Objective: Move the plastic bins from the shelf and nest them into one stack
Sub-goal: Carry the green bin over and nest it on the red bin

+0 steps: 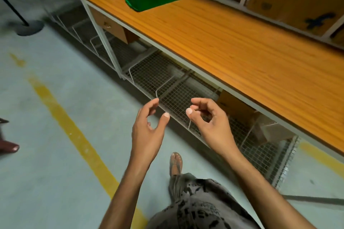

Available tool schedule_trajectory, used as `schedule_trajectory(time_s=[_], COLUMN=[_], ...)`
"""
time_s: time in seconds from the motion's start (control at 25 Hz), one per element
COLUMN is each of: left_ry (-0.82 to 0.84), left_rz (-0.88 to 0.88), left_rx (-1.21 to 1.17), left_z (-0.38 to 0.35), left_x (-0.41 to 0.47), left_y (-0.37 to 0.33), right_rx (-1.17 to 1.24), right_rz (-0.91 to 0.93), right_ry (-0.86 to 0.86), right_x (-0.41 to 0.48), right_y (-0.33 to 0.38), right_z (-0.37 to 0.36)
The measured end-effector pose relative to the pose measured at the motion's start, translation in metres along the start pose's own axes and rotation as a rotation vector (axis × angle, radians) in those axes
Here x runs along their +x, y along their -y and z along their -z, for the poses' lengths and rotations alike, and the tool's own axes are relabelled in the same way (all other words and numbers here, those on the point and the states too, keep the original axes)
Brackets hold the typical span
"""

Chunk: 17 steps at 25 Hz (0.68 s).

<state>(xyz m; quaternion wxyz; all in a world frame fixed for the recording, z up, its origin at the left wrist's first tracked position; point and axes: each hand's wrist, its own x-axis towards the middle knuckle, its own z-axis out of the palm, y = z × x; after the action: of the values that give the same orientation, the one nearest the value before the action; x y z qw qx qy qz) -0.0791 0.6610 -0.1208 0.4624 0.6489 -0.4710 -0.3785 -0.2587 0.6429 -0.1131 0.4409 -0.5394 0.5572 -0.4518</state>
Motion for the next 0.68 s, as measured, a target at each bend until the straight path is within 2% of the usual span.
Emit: schedule_trajectory(time_s=[0.4, 0.68], left_ry=[-0.161, -0.179], left_rz=[-0.021, -0.004], left_rx=[0.034, 0.031], left_z=[0.076, 0.128], left_x=[0.204, 0.326], left_y=[-0.007, 0.005], right_rx=[0.01, -0.016], right_rz=[0.088, 0.099], right_ry=[0.158, 0.213], right_x=[0.205, 0.303], right_y=[0.043, 0.063], right_z=[-0.131, -0.215])
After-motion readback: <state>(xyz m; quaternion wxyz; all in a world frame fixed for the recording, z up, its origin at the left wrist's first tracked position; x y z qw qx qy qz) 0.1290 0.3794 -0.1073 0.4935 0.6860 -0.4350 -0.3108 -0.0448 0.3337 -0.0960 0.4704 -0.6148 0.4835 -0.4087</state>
